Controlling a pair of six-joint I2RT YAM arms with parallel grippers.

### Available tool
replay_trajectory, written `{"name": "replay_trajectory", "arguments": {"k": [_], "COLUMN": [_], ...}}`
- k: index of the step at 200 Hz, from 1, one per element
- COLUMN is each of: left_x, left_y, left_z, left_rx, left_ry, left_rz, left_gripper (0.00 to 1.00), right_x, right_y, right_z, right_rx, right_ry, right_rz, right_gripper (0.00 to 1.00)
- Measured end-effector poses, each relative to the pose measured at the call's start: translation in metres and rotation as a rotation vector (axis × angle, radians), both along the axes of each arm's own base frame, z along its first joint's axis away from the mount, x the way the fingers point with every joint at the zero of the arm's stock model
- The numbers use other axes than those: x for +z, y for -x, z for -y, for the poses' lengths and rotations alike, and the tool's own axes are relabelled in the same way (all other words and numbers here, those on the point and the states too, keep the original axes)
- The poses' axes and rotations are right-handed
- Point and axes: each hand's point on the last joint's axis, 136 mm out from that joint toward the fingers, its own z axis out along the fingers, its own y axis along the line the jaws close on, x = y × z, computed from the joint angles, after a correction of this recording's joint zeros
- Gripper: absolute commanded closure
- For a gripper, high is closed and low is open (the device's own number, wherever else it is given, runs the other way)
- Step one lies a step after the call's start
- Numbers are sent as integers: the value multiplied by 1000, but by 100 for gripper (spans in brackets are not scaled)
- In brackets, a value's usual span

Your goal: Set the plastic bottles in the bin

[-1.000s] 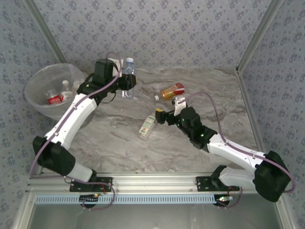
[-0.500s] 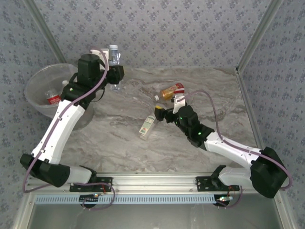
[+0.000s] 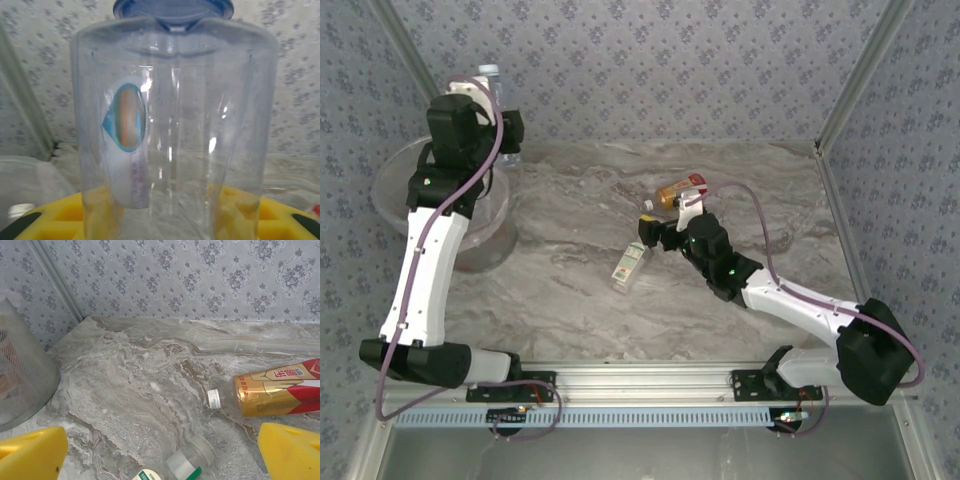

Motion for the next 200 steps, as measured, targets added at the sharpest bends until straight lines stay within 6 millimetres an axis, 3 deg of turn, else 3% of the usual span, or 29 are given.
{"name": "replay_trajectory", "arguments": {"k": [33,56,105,155,200], "left_x": [-1,-12,-56,-83,-107], "left_y": [-3,-5,-10,-7,0], "left_z": [-41,-72,-109,-159,-185], "left_rx": [105,224,363,461,504], "left_ry": [-62,-122,-317,-339,-349], "left_rz": [3,-15,-117,-173,-231], "left_gripper": [56,56,58,57,52], "right_x": [6,4,1,0,12], "right_y": [-1,0,1,1,-1], "right_z": [-2,-2,-1,-1,-5], "right_rx": [2,3,3,3,8], "right_ry": [-9,-4,6,11,-1], "right_rz": [9,4,-7,-12,-1], "right_gripper": [0,0,0,0,0]}}
